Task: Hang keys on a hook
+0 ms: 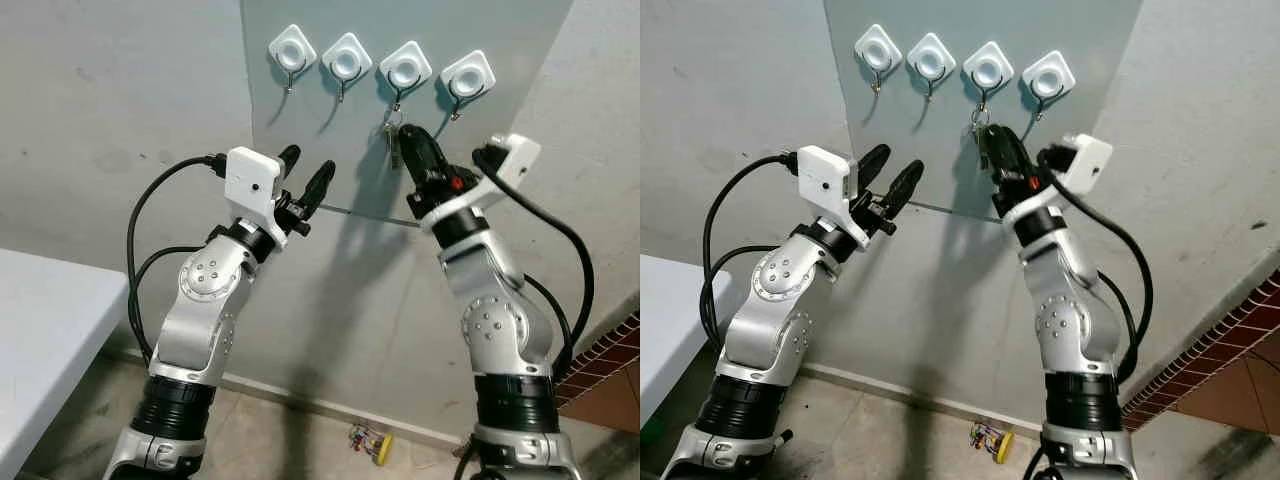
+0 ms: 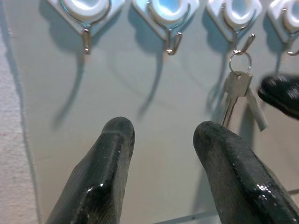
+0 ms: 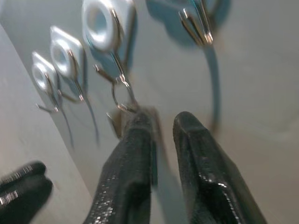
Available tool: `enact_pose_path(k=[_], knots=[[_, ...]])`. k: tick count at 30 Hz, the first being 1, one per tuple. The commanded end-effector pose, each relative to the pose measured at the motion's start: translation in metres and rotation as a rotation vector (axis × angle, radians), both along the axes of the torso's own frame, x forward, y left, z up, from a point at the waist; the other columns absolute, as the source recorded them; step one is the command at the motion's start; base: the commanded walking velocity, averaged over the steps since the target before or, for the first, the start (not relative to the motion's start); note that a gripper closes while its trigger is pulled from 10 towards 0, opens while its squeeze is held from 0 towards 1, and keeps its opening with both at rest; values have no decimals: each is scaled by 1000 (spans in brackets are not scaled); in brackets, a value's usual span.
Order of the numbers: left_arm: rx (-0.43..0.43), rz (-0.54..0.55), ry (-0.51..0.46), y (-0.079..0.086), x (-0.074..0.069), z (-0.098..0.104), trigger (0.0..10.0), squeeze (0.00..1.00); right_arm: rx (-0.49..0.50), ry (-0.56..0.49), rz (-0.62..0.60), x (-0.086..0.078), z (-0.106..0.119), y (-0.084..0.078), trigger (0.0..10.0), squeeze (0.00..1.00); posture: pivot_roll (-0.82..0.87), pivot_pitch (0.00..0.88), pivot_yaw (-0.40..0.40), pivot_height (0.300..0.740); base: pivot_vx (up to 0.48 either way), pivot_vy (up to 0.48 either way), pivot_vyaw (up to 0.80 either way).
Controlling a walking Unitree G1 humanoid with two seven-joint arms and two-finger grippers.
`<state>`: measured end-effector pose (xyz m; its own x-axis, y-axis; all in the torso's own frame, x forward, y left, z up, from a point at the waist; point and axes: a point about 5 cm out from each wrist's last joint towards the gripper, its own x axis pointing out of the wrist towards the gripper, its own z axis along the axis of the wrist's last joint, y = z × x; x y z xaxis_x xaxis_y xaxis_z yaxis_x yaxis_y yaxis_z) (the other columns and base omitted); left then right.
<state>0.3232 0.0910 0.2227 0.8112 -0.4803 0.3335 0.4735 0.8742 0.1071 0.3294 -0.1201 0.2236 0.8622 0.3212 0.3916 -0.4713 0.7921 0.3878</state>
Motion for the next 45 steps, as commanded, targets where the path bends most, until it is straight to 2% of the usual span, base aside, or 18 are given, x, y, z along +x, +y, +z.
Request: enact_pose_path(k=[1, 7, 10, 12, 13, 14, 15, 17, 20, 21, 23, 24, 28, 33, 39, 40, 41, 45], knots=[[6, 32, 16, 2, 2, -5, 10000, 0, -29, -27, 4, -3, 2, 1, 10000, 1000, -125, 21, -33, 740, 0, 0, 0], [19, 57, 53, 1, 4, -19, 10000, 0, -70, -1, -31, -7, -12, -5, 10000, 1000, -130, 12, -30, 740, 0, 0, 0], [14, 75, 100, 3, 5, -38, 10000, 0, -120, 30, -82, -9, -27, -11, 10000, 1000, -135, 5, -27, 740, 0, 0, 0], [20, 83, 106, 4, 5, -42, 10000, 0, -128, 35, -87, -9, -30, -11, 10000, 1000, -139, 3, -25, 740, 0, 0, 0], [22, 84, 124, 4, 5, -48, 10000, 0, -142, 52, -94, -10, -38, -12, 10000, 1000, -139, 0, -24, 740, 0, 0, 0], [31, 94, 143, 6, 5, -60, 10000, 0, -186, 98, -103, -11, -56, -15, 10000, 1000, -140, 0, -24, 740, 0, 0, 0], [31, 94, 143, 6, 5, -60, 10000, 0, -186, 98, -103, -11, -56, -15, 10000, 1000, -140, 0, -24, 740, 0, 0, 0], [89, 118, 168, 9, 3, -83, 10000, 0, -264, 186, -112, -15, -90, -20, 10000, 1000, -141, 0, -22, 740, 0, 0, 0], [66, 121, 208, 12, 3, -92, 10000, 0, -290, 223, -121, -17, -102, -22, 10000, 1000, -145, 0, -21, 740, 0, 0, 0], [34, 131, 279, 17, 2, -108, 10000, 0, -350, 278, -140, -20, -121, -24, 10000, 1000, -143, 0, -20, 740, 0, 0, 0], [31, 143, 320, 21, 1, -120, 10000, 0, -403, 317, -150, -23, -136, -27, 10000, 1000, -144, 0, -20, 740, 0, 0, 0], [43, 155, 356, 24, -2, -132, 10000, 0, -438, 359, -150, -28, -151, -28, 10000, 1000, -144, 0, -20, 740, 0, 0, 0], [45, 181, 455, 31, -9, -160, 10000, 0, -495, 454, -136, -40, -182, -31, 10000, 1000, -143, 0, -20, 740, 0, 0, 0], [33, 173, 479, 30, -14, -171, 10000, 0, -500, 511, -154, -48, -200, -36, 10000, 1000, -145, 0, -20, 740, 0, 0, 0], [4, 167, 456, 30, -11, -169, 10000, 0, -501, 496, -170, -44, -200, -36, 10000, 1000, -147, 0, -21, 740, 0, 0, 0], [12, 170, 467, 31, -10, -172, 10000, 0, -504, 508, -174, -44, -202, -37, 10000, 349, -150, 0, -20, 740, 0, 0, 0], [11, 170, 478, 31, -11, -174, 10000, 0, -507, 534, -175, -45, -207, -39, 10000, 0, -151, 0, -20, 740, 0, 0, 0], [25, 241, 488, 35, -11, -180, 10000, 0, -544, 663, -156, -61, -233, -45, 10000, 0, -140, 0, -23, 740, 0, 0, 0]])
